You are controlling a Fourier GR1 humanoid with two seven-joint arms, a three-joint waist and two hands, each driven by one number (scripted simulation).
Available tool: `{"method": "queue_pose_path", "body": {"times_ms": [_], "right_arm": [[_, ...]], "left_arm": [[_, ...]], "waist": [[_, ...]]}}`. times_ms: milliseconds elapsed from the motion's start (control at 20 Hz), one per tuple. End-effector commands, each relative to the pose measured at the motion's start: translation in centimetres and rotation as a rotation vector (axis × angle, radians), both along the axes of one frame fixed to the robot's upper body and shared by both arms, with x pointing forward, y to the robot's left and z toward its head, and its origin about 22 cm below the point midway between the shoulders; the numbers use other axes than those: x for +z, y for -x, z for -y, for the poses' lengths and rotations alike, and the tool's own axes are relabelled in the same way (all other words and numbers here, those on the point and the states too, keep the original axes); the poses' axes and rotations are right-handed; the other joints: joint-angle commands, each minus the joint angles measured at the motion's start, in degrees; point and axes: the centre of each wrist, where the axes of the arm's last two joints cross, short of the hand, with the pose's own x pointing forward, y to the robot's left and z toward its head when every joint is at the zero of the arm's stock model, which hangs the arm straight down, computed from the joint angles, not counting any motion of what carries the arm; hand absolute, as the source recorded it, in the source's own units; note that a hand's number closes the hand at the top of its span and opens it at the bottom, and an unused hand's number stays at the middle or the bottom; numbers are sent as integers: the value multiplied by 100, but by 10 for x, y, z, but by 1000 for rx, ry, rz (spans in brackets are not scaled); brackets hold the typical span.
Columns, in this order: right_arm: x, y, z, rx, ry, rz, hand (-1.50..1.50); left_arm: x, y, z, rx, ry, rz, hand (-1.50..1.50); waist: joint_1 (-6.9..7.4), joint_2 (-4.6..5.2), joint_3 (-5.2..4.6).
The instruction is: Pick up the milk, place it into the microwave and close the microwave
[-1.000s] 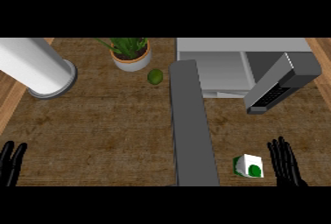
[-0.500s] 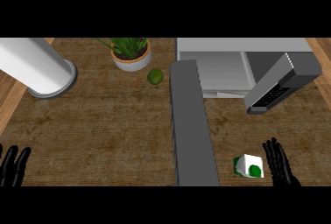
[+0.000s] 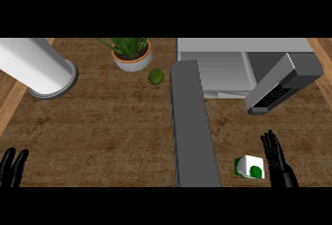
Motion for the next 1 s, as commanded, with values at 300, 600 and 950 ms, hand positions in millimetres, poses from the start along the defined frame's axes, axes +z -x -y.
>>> {"method": "queue_pose_path", "body": {"times_ms": [300,600,950], "right_arm": [[-44,-12,14,-146,119,-55,-150],[-58,-1,21,63,-45,-102,-150],[-55,-6,25,330,-245,-15,150]], "left_arm": [[0,-16,-8,4,-12,-1,-150],[1,-4,3,1,-1,1,-150],[-1,-2,3,-4,-5,-22,-150]], "waist": [[-1,9,2],[29,6,5],[34,0,10]]}}
